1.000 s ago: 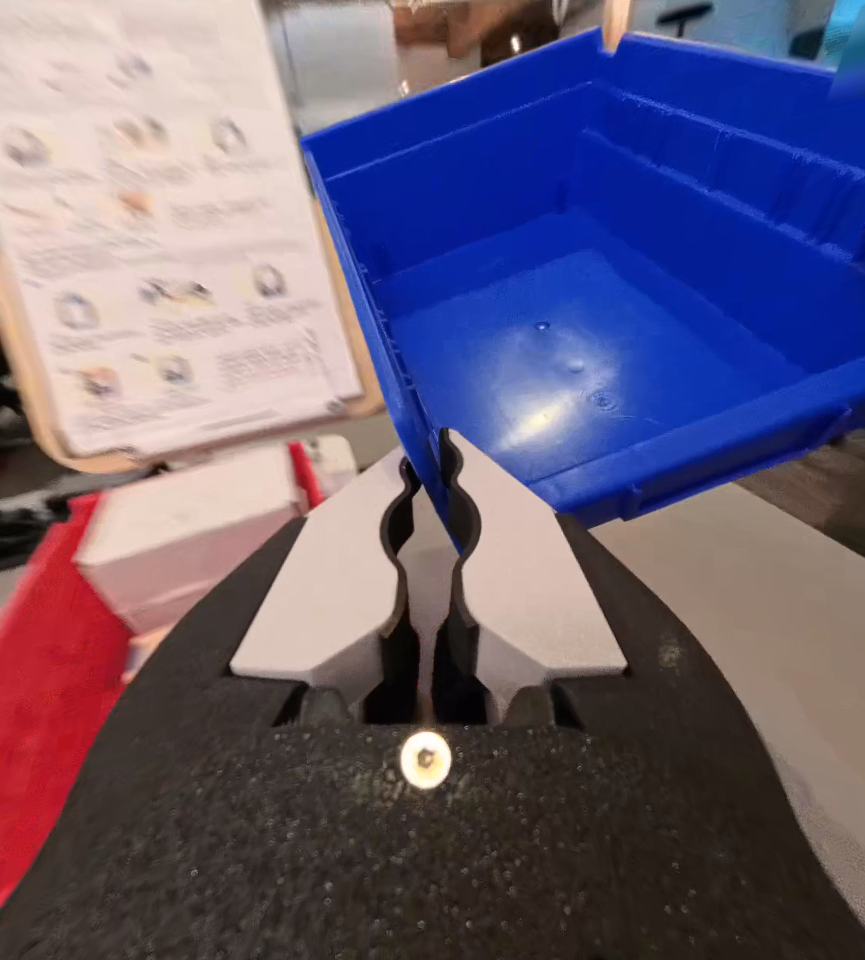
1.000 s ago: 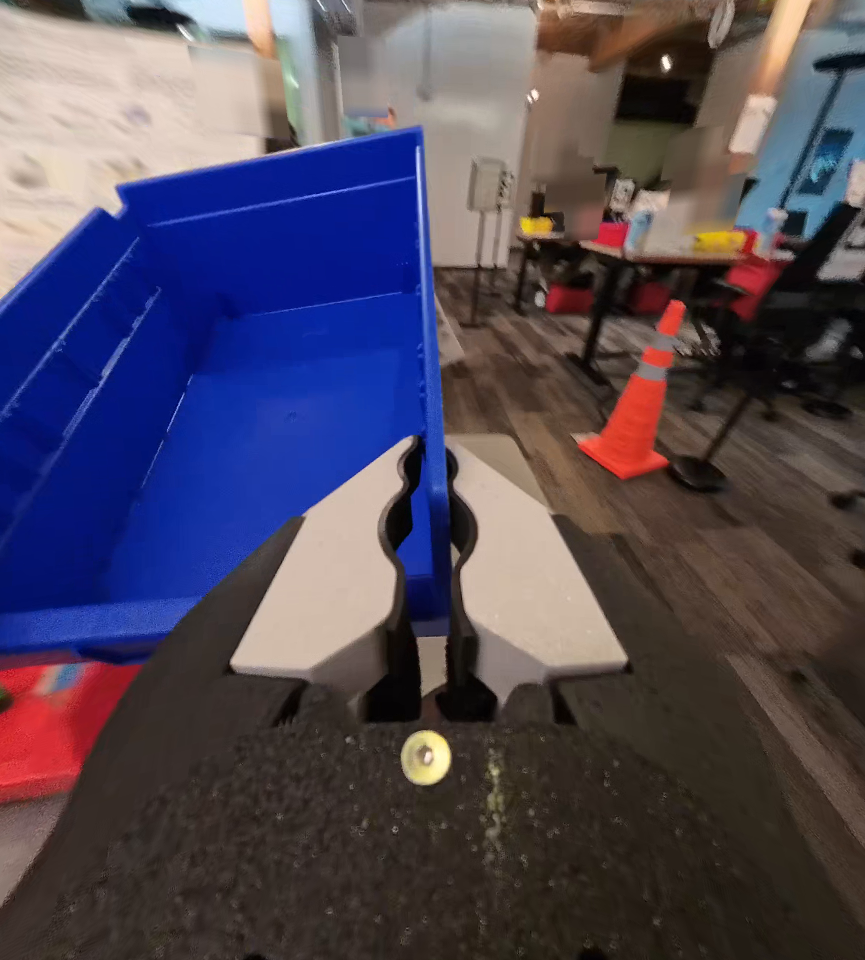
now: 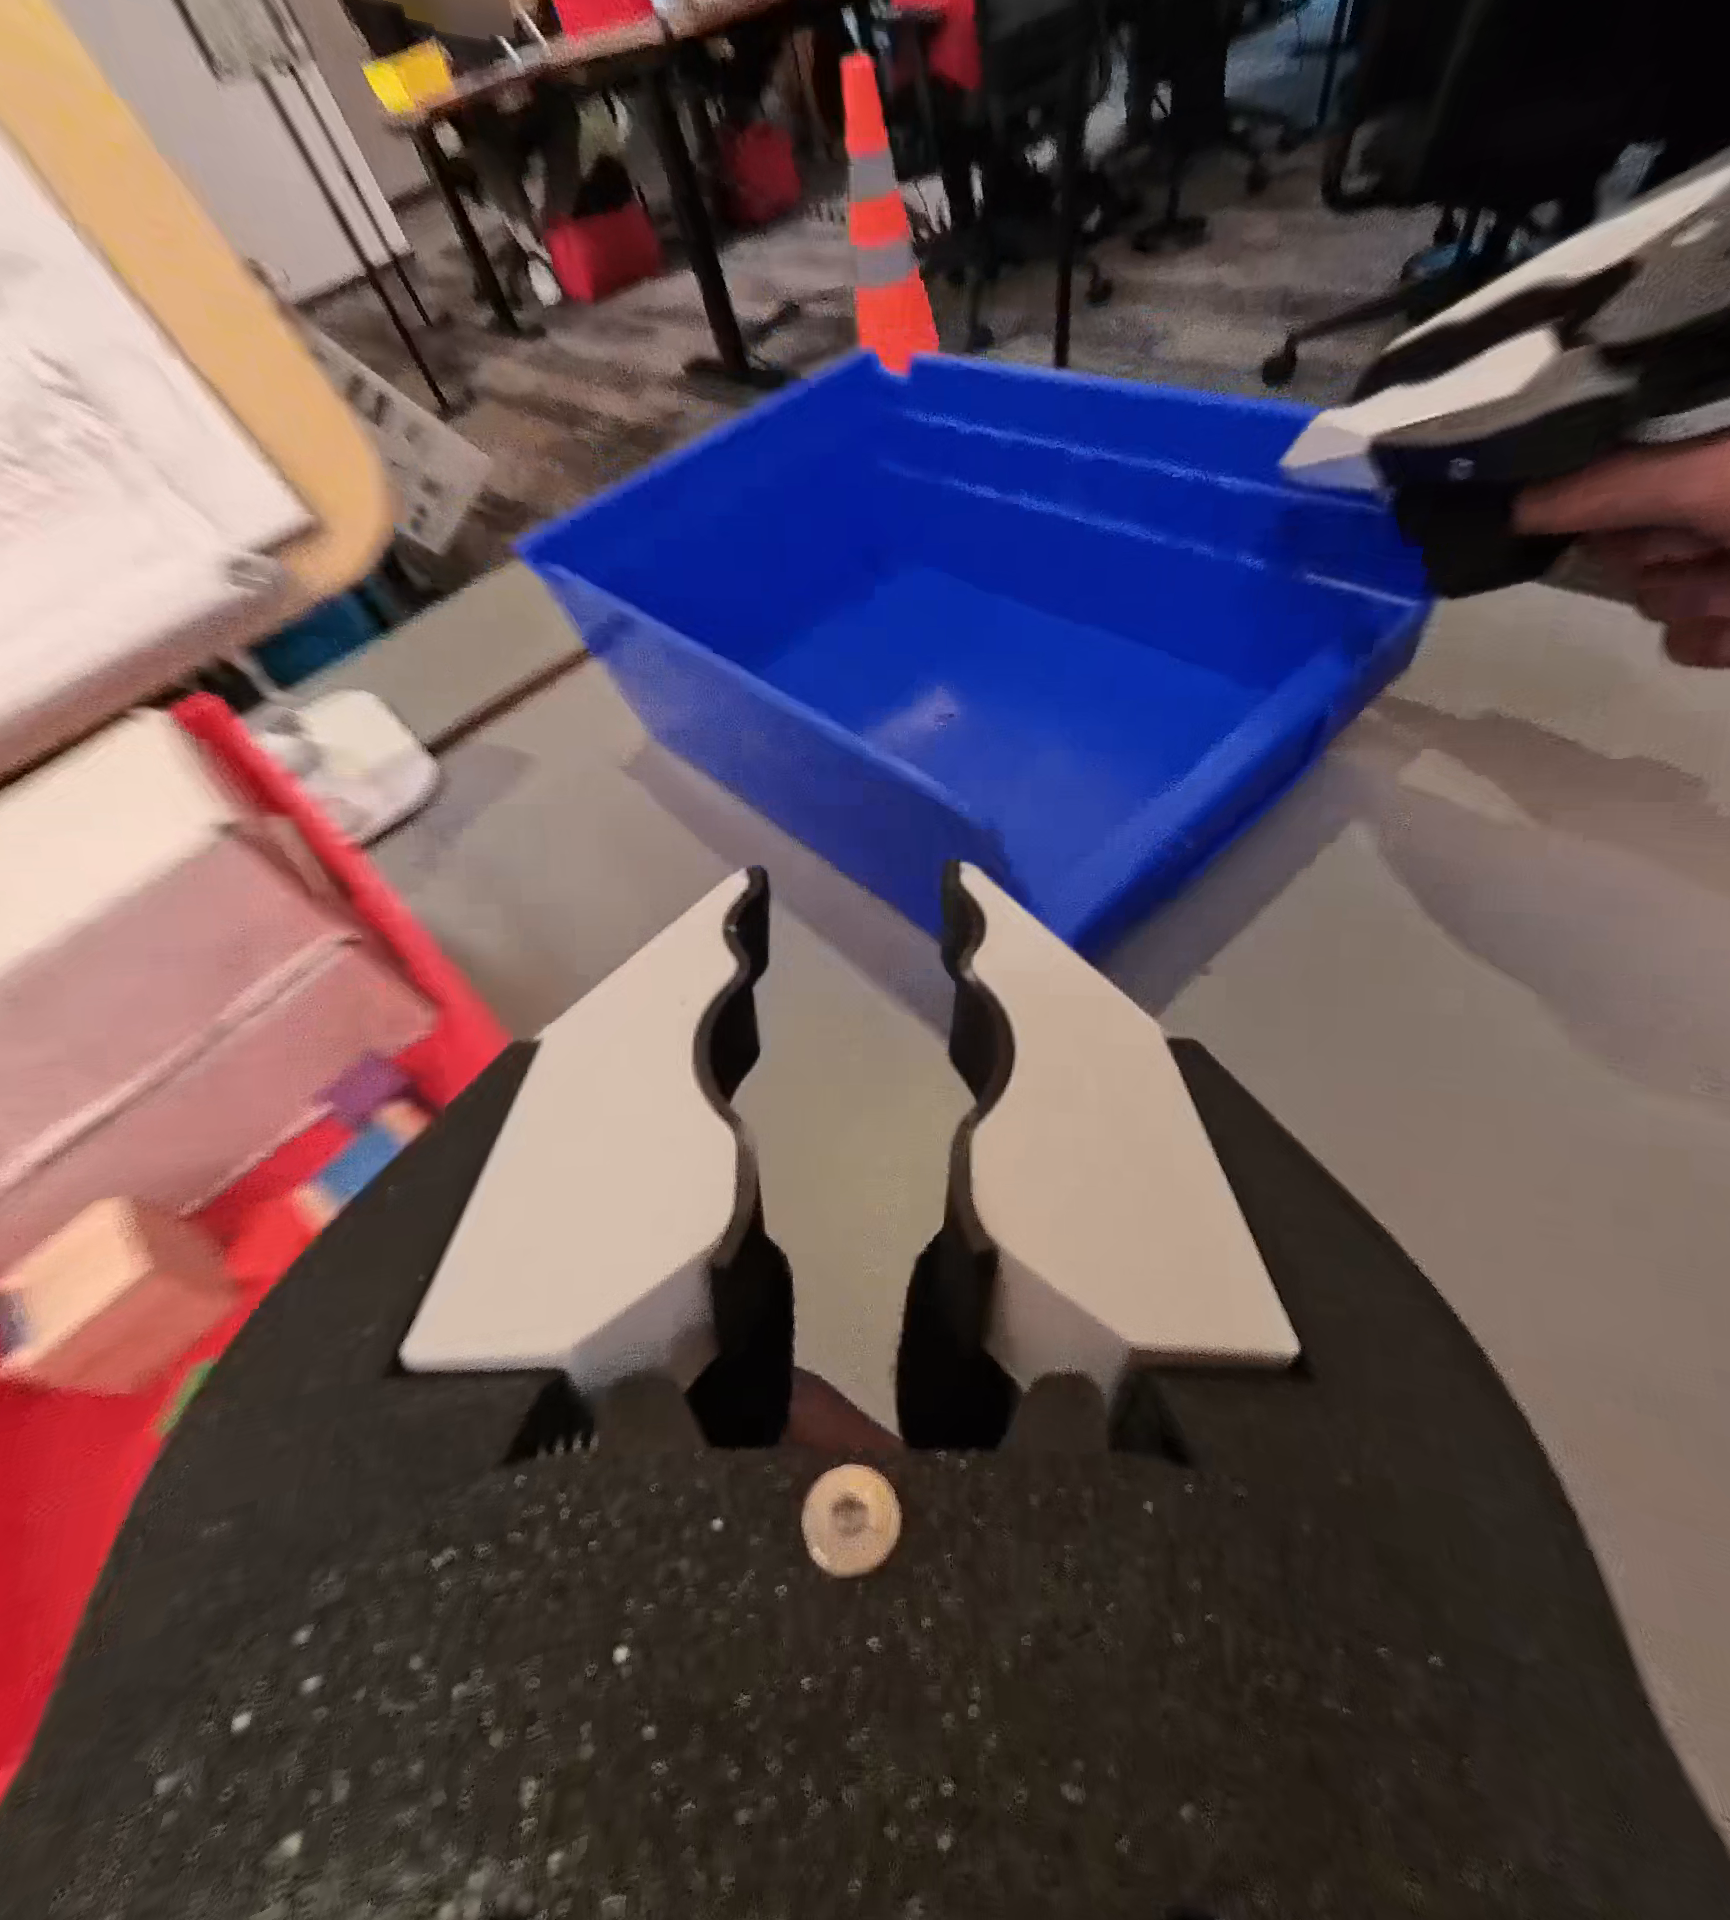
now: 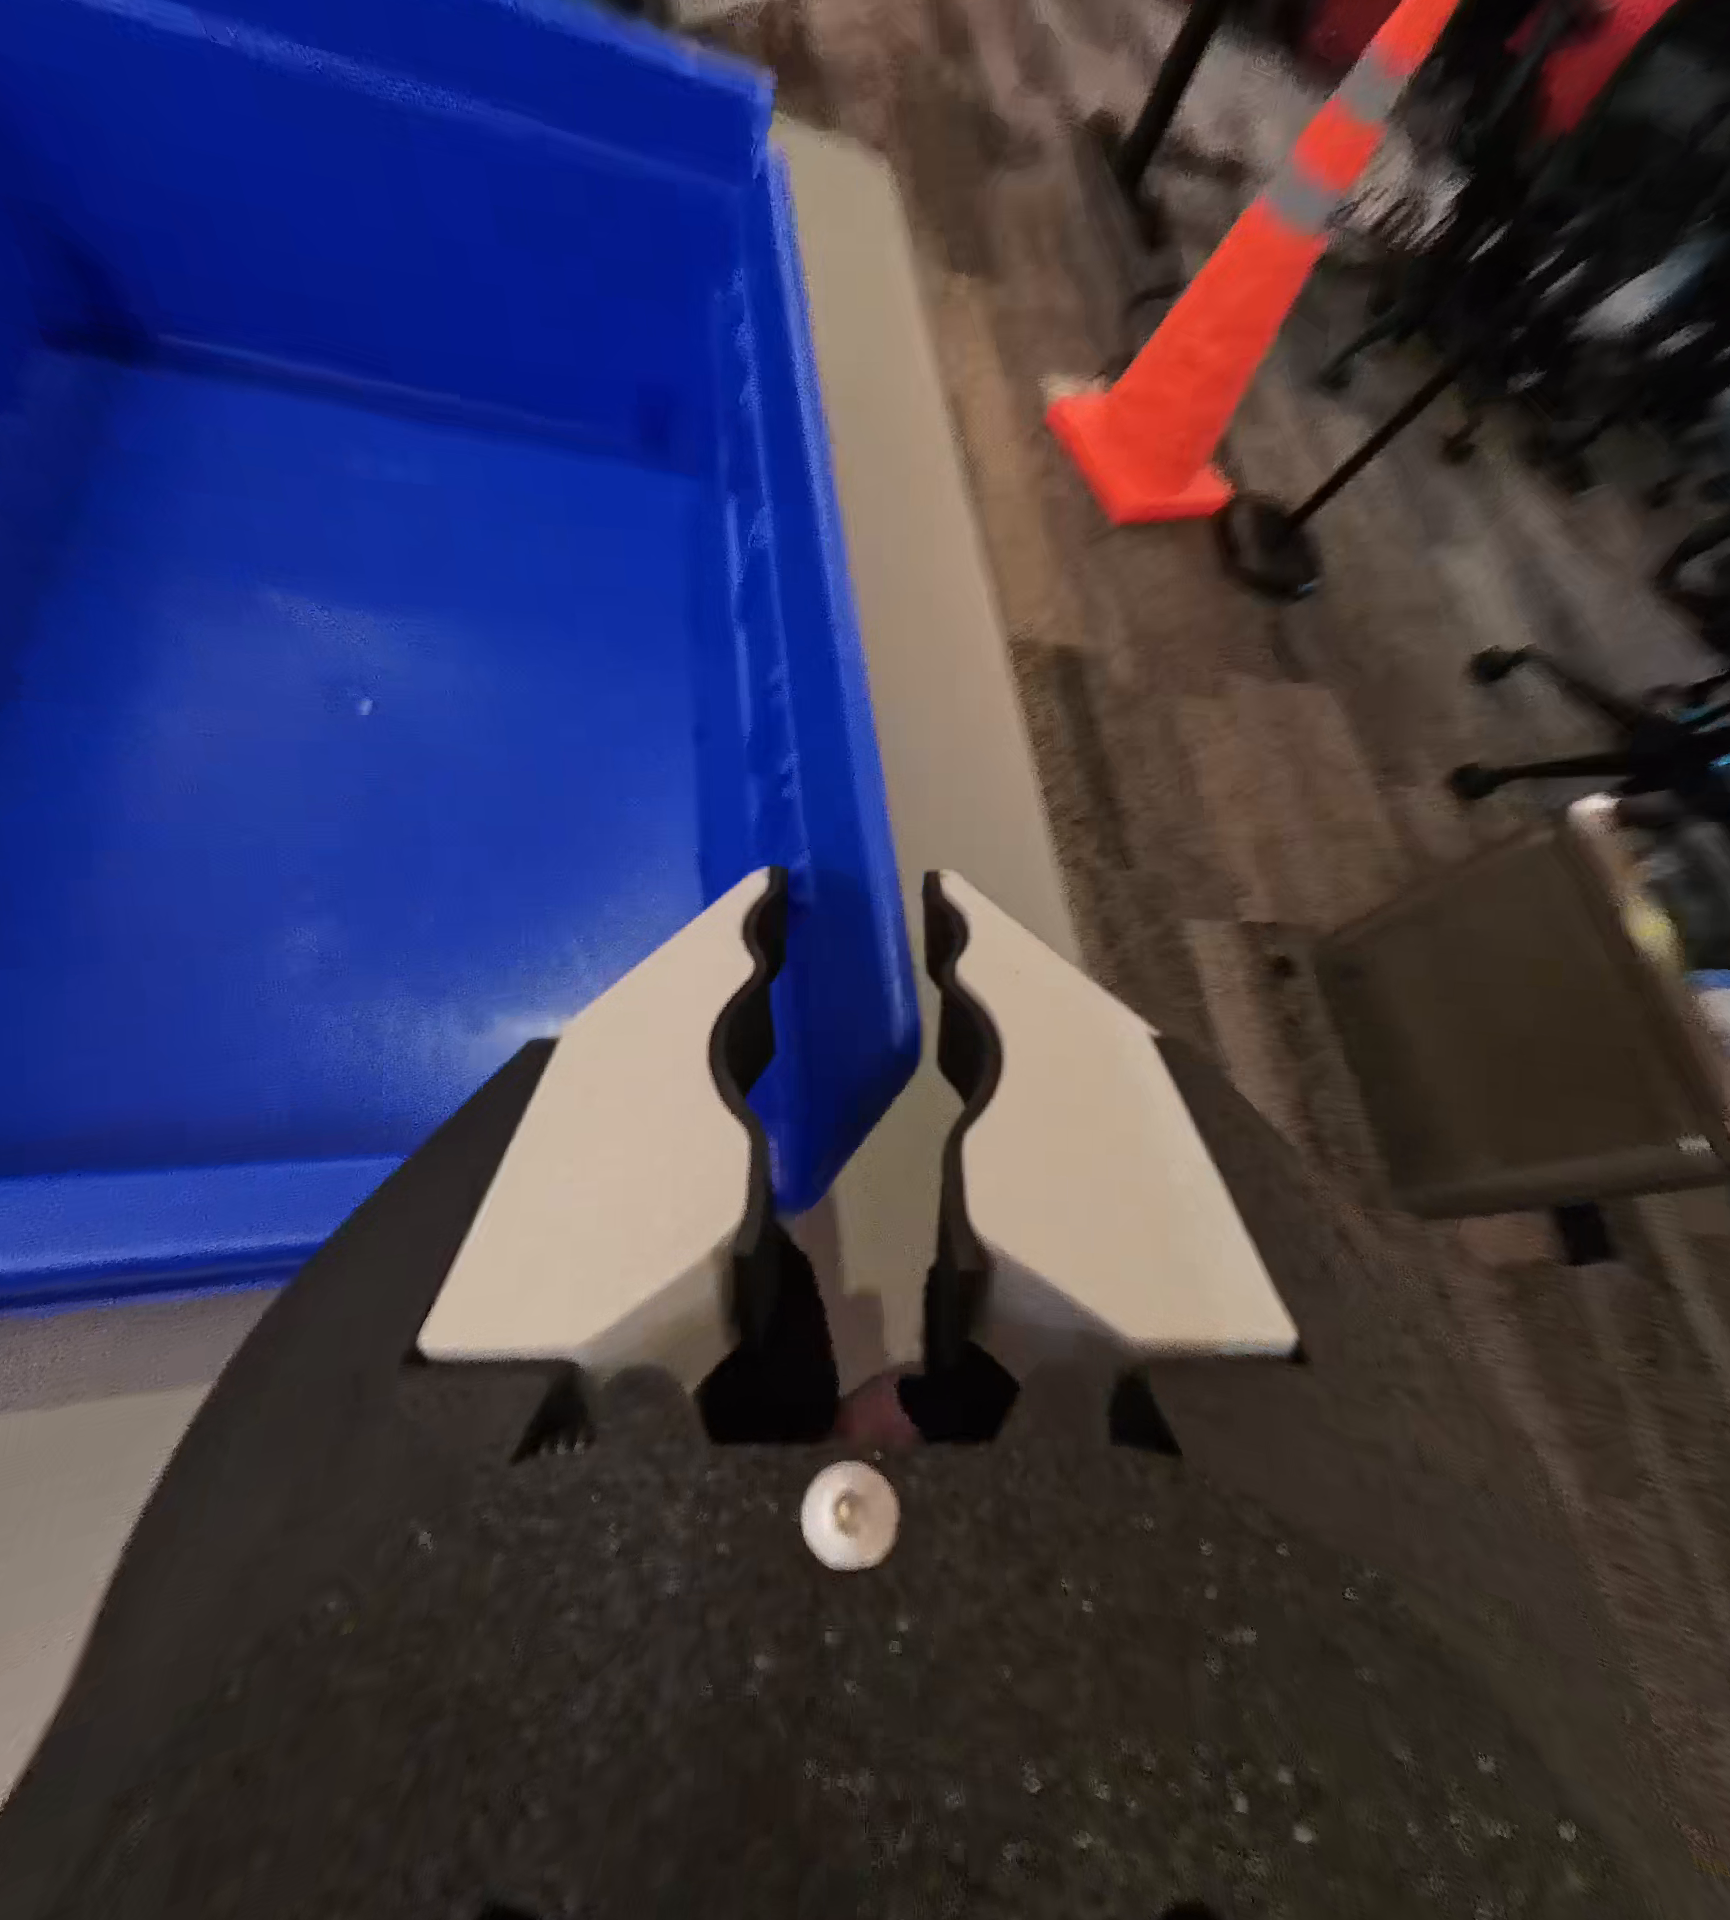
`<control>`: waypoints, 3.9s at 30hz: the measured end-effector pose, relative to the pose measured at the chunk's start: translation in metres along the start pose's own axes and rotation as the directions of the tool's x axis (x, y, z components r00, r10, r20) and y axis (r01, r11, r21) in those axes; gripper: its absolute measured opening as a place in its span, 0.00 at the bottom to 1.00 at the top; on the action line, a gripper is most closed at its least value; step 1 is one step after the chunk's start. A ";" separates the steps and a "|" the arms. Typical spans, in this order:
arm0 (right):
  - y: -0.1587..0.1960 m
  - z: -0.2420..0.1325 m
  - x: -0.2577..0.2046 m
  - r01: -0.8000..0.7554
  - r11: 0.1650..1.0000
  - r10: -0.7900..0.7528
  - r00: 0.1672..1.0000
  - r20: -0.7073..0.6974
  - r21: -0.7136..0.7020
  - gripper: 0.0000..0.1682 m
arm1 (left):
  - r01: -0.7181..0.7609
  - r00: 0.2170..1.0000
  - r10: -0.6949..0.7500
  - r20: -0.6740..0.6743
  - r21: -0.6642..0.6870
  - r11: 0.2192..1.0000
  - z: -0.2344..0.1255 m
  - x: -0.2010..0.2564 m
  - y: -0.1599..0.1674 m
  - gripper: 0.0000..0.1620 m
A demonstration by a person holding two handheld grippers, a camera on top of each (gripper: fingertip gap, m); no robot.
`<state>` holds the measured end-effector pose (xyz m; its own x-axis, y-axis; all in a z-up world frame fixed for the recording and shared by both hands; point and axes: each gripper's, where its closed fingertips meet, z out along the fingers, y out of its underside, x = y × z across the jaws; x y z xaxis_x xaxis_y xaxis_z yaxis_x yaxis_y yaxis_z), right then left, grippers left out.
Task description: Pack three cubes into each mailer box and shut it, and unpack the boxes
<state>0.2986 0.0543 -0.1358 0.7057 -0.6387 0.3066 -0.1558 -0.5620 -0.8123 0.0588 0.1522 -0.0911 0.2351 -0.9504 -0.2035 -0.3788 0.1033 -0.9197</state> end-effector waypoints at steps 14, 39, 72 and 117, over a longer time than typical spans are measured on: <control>-0.059 -0.109 -0.307 -0.079 0.990 -0.017 0.759 0.651 0.118 0.43 | 0.388 0.889 -0.349 0.297 -0.082 0.918 -0.122 -0.207 0.131 0.47; -0.092 -0.141 -0.447 -0.268 0.951 0.194 0.905 0.378 0.155 0.02 | 0.346 0.869 -0.289 0.400 -0.075 0.935 -0.195 -0.336 0.183 0.00; -0.048 -0.176 -0.302 -0.291 0.956 0.150 0.594 0.790 0.037 0.39 | 0.675 0.636 -0.683 0.359 0.170 0.718 -0.271 -0.328 0.186 0.23; 0.025 -0.095 -0.111 -0.360 0.932 0.320 0.874 0.365 0.045 0.37 | 0.526 0.817 -0.457 0.352 -0.131 0.840 -0.233 -0.269 0.209 0.29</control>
<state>0.1509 0.0617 -0.1429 0.8194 -0.5462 -0.1736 -0.3686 -0.2703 -0.8894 -0.2925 0.3612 -0.1496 0.6802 -0.7204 0.1356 -0.3117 -0.4517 -0.8359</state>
